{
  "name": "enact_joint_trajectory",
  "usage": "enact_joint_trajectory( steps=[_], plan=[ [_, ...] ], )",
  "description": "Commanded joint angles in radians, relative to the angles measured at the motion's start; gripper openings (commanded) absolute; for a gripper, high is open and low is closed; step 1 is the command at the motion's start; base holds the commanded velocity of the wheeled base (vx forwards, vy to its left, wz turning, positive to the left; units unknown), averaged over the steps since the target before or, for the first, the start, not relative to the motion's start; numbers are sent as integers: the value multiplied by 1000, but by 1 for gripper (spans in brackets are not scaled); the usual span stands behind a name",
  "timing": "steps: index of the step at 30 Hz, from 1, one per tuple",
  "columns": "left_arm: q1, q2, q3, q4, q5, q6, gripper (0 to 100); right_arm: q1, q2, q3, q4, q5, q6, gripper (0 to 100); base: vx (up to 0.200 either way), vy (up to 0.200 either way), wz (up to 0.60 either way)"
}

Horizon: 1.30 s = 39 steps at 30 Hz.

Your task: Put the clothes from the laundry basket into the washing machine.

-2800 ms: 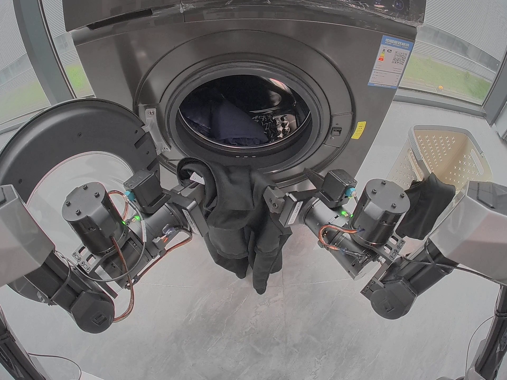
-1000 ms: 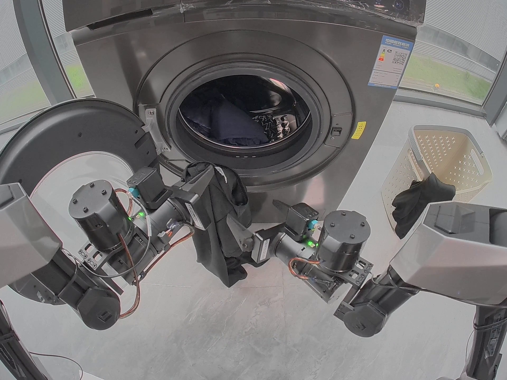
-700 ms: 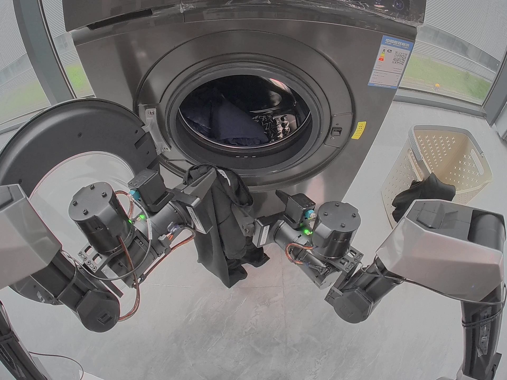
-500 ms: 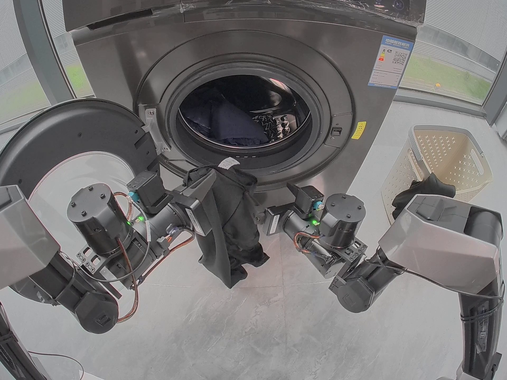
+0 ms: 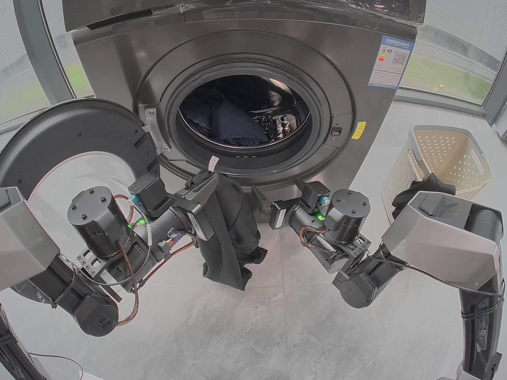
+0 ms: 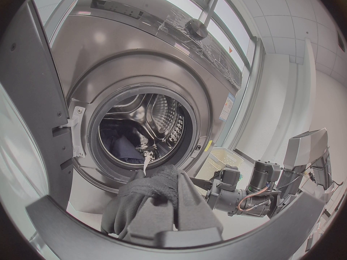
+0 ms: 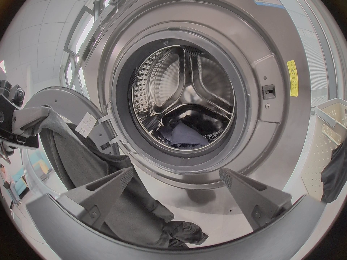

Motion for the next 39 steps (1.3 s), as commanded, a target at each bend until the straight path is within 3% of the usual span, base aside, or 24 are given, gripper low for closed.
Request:
enact_joint_trajectory(
  steps=[1,9,22,31,34,39],
  plan=[
    [0,-4,-1,-2,-6,-1,0,7,15,4,1,0,1,100,0,0,0],
    [0,-10,2,-2,-21,1,0,16,2,14,-7,6,5,100,0,0,0],
    [8,-4,2,-2,-22,9,0,55,-136,196,-50,154,5,100,0,0,0],
    [0,-10,7,-2,-22,9,0,76,-21,58,-32,164,-2,100,0,0,0],
    [0,-11,5,-2,-22,9,0,65,25,6,-27,187,-5,100,0,0,0],
    [0,-11,5,-2,-22,9,0,73,33,-5,-35,207,-10,100,0,0,0]
  ],
)
